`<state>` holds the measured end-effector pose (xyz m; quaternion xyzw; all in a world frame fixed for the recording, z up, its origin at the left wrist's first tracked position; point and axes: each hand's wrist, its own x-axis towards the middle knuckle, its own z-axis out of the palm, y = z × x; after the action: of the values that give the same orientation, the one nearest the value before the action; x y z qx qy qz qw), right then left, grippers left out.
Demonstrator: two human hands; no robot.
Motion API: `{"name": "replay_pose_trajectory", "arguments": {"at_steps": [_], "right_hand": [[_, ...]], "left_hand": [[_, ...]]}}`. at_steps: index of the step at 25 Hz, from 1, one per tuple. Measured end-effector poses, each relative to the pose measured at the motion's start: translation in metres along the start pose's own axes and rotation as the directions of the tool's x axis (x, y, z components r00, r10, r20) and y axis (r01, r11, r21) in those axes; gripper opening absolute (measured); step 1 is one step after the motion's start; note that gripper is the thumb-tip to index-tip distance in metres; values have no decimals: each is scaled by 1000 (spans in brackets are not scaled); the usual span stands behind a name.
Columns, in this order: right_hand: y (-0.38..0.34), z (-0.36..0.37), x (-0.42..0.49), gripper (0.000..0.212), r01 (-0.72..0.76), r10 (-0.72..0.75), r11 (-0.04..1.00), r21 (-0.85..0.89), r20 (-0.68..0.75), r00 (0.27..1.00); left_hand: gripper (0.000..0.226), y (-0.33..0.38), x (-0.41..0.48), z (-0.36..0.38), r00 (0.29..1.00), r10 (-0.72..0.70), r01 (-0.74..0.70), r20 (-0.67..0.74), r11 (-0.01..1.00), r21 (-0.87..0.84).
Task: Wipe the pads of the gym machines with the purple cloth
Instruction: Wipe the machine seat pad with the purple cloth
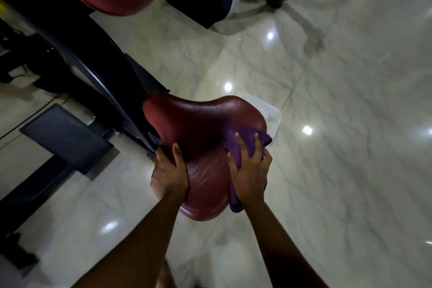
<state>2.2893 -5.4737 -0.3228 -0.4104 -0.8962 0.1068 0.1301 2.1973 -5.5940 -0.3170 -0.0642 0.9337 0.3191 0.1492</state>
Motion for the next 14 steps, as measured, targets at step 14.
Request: {"name": "replay_pose_trajectory", "arguments": {"at_steps": [14], "right_hand": [[39,-176,-90,60,274,-276,955,115,682,677]], "left_hand": [[33,2,-135,-155,792,263,-199,551,964,-175]]}}
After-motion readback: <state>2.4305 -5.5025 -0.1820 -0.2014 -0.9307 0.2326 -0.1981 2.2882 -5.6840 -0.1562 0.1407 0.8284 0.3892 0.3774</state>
